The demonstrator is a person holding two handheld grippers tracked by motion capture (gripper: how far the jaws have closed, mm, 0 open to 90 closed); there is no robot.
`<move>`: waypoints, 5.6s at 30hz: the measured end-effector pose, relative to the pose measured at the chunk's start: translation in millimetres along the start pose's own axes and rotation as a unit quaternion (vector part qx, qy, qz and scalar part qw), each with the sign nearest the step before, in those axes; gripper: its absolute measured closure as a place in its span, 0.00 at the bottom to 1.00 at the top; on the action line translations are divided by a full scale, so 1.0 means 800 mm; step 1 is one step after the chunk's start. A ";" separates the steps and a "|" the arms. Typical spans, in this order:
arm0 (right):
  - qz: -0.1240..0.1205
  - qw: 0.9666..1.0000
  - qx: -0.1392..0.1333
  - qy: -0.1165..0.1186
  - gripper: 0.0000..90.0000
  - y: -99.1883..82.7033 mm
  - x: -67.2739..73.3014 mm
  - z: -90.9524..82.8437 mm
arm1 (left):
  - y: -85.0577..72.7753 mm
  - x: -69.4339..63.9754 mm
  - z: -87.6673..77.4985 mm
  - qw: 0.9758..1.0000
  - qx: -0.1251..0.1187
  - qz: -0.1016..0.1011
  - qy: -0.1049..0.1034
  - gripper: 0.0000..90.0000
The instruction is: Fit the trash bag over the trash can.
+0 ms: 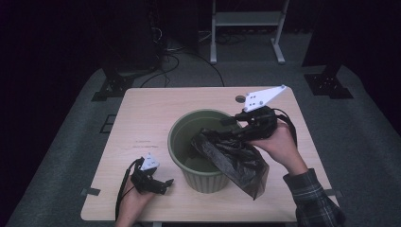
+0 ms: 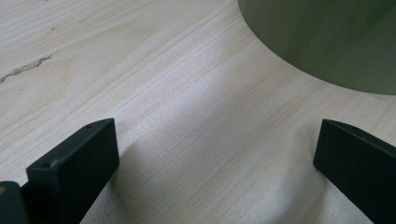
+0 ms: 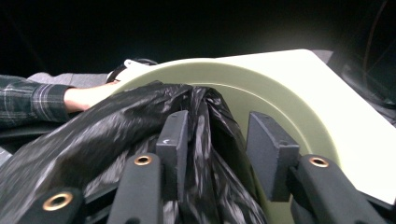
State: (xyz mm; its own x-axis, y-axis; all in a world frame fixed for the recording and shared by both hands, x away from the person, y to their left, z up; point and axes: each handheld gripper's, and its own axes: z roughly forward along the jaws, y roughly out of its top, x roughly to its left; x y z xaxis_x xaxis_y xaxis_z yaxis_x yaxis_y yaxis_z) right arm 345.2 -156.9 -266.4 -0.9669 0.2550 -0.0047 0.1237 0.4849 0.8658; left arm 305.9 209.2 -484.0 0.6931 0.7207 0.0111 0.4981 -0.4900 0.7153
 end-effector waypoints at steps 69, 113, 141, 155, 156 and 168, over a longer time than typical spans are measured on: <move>0.016 0.999 -0.020 -0.035 1.00 -0.047 -0.053 -0.006 | 0.010 0.006 -0.034 0.999 -0.041 0.020 -0.003 0.00; -0.006 1.000 -0.002 0.015 1.00 -0.011 -0.037 0.053 | 0.206 -0.019 -0.151 0.966 -0.156 0.127 -0.161 0.16; 0.046 0.998 -0.047 -0.006 0.65 -0.053 -0.039 -0.031 | 0.236 -0.031 -0.091 0.979 -0.095 0.147 -0.107 0.91; 0.054 0.998 -0.036 0.000 1.00 -0.084 -0.033 -0.034 | 0.237 -0.038 -0.086 0.978 -0.090 0.154 -0.112 0.87; 0.054 0.998 -0.041 0.001 1.00 -0.083 -0.034 -0.033 | 0.238 -0.039 -0.086 0.977 -0.090 0.155 -0.112 0.87; 0.036 0.997 -0.068 0.028 1.00 -0.045 -0.034 0.008 | 0.249 -0.067 -0.064 0.971 -0.043 0.199 -0.125 0.79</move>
State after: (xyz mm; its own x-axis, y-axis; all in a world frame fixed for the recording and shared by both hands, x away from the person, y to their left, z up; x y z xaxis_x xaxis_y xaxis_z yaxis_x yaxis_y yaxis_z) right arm 368.5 -176.0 -300.9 -0.9681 0.2364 0.0834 0.1646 0.3488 0.9226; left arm 341.5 98.0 -306.4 0.9321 0.3357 0.1358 0.1275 -0.6552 0.7446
